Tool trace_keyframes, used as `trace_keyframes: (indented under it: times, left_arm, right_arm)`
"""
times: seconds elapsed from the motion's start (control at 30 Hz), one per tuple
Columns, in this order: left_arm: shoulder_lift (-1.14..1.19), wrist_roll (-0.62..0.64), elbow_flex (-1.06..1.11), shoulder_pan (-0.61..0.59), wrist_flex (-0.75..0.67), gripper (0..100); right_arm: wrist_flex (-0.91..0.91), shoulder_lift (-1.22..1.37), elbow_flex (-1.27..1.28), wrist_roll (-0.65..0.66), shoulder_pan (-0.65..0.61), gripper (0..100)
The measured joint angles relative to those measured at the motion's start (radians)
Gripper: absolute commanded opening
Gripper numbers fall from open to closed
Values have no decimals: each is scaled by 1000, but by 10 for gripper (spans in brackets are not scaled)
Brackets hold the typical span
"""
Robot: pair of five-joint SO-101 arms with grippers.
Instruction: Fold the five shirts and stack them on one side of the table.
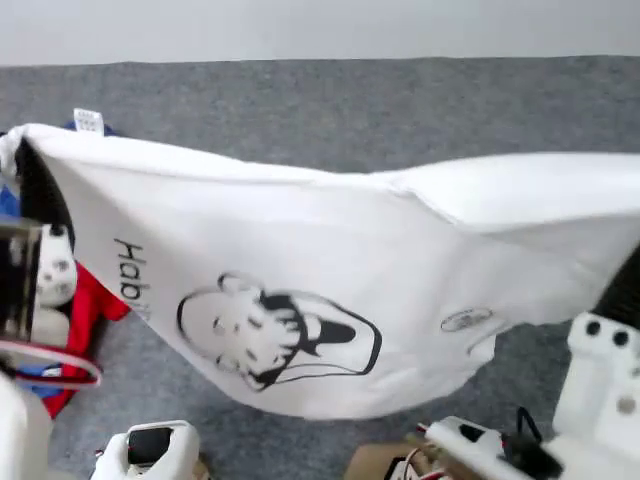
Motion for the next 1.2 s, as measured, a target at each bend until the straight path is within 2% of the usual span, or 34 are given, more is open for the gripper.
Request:
trace_keyframes:
  times: [0.17,0.4,0.63,0.8,1.07,1.2]
  left_arm:
    - [-38,0,43,0,0,3]
    - [-157,-8,269,0,0,3]
    - [-339,-140,493,0,0,3]
    - [-439,-203,545,0,0,3]
    - [-508,-229,545,-160,-130,3]
    - [-542,-229,545,-203,-170,3]
  right_arm:
    - [-8,-6,-2,32,54,11]
    - [-32,-6,-2,35,74,11]
    - [-32,-6,-2,37,74,11]
    - [-32,-8,-2,37,74,11]
    - [-32,-9,-2,35,77,11]
    - [-63,-14,-2,34,77,11]
